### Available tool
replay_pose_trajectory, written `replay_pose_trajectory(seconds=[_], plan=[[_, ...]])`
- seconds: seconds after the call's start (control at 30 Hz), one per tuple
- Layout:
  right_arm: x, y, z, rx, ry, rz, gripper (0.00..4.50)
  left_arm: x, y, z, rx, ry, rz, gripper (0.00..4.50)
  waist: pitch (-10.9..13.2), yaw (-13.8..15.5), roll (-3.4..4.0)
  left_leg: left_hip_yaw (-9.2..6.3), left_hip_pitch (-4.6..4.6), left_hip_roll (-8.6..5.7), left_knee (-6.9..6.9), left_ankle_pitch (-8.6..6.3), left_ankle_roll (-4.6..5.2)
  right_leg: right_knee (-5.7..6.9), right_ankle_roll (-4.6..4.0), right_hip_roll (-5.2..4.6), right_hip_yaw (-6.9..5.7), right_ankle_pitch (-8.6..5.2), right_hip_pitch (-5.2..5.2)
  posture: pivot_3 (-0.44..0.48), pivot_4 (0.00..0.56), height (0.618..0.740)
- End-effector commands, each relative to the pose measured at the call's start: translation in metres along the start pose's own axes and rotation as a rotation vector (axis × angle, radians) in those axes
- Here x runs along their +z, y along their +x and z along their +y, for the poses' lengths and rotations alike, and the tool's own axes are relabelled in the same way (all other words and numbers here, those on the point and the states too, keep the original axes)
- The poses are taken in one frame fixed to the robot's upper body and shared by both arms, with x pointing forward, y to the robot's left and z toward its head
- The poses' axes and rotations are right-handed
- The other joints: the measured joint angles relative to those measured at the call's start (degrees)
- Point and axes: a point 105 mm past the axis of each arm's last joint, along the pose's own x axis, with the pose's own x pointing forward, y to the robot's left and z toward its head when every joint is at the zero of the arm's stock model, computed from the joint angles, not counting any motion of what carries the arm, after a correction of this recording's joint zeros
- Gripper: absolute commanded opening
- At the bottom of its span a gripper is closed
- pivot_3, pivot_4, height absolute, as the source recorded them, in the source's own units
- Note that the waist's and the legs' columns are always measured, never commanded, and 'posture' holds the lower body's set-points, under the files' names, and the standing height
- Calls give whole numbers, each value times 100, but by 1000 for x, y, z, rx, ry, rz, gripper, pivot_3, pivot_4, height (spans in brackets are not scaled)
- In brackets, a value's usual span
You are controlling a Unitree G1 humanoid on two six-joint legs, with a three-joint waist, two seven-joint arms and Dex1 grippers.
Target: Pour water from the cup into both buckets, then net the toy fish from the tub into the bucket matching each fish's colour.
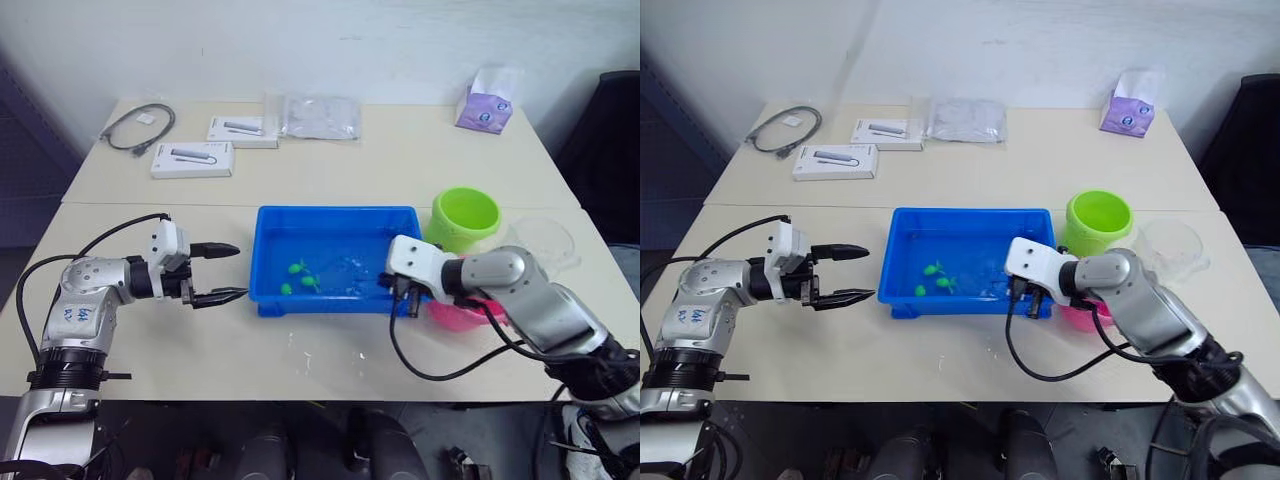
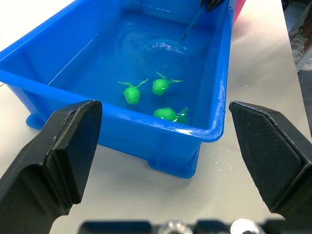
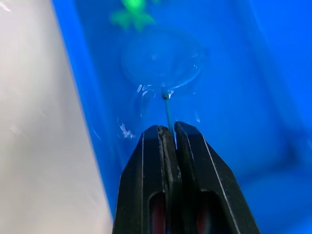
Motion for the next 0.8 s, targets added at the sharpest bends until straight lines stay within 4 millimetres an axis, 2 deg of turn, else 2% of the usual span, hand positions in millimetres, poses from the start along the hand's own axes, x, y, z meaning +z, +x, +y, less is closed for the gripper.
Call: replay_pose_trajectory(seconds=[0.03,0.33,0.53,0.67,0.8], plan=[[9,2,1,31,13,-33,0,10,-3,2,27,58,-9,4486,0,12,0,-1,-1,-3,1,0,1,1,0,-1,0,0,1,0,150,740],[23,-5,-5,31,97,-148,0,15,1,-1,31,63,-17,4486,0,1,0,-5,-3,-2,1,0,1,1,2,-3,1,1,0,0,150,740],[24,-14,-9,19,108,-184,0,18,2,-3,34,63,-25,4486,0,-1,0,-4,-2,-3,0,0,1,0,2,-2,2,1,0,0,150,740],[25,-29,-12,7,109,-216,0,21,4,-4,29,64,-50,4486,0,14,0,-4,-3,-3,0,0,2,-1,2,-3,3,1,0,0,150,740],[22,-52,-14,-33,100,-244,0,28,8,-3,24,66,-92,4486,0,25,0,-8,-4,-5,0,0,2,-2,2,-6,2,1,1,0,150,740]])
